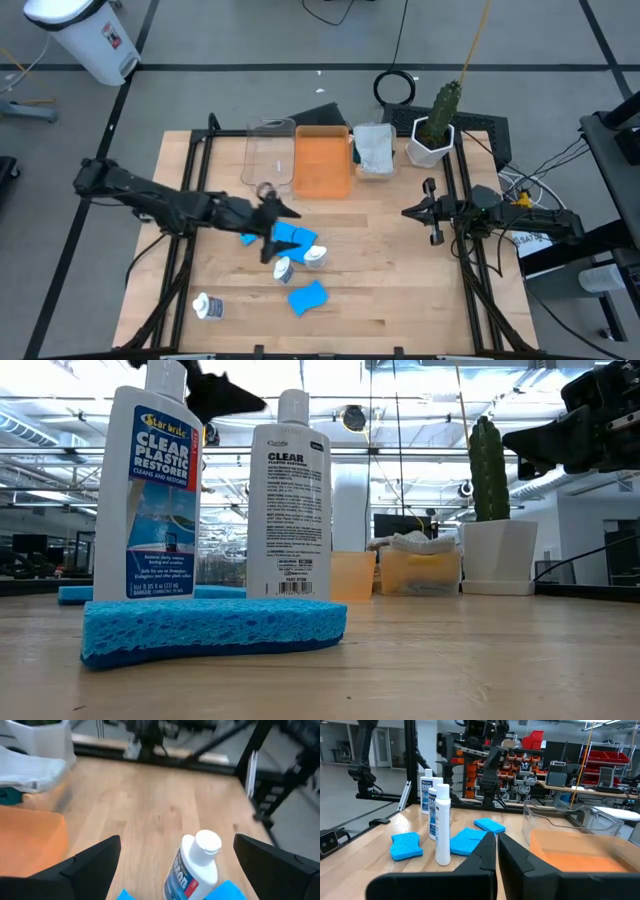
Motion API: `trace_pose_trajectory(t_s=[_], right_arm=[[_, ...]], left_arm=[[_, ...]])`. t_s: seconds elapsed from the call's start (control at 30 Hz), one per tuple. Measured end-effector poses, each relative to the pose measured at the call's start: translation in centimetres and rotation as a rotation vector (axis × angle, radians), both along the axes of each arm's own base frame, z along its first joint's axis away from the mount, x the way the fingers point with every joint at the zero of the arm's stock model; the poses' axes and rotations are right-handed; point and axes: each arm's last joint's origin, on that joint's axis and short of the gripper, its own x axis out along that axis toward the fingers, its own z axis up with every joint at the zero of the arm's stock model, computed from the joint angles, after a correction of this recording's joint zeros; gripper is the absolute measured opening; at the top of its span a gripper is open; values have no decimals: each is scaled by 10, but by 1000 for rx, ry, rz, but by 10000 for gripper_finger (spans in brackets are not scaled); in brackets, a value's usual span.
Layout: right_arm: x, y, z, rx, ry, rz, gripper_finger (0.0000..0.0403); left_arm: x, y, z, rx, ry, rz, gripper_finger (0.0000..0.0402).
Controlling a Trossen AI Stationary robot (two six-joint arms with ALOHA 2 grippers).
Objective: Pick & Place Kitchen Items
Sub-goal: Put the white plastic restorer bottle into the orange bin
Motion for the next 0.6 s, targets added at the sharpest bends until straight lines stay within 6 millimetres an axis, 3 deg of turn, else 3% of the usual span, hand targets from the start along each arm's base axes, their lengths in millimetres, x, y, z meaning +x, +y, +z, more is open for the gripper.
trace_pose_trajectory(t_s=[0.3, 0.6], right_arm=[[0, 0, 0, 0, 0, -1, 0], [0, 0, 0, 0, 0, 0, 0]], left_arm=[[48, -22, -13, 54, 148, -102, 395], [62, -26, -35, 62, 237, -97, 395]])
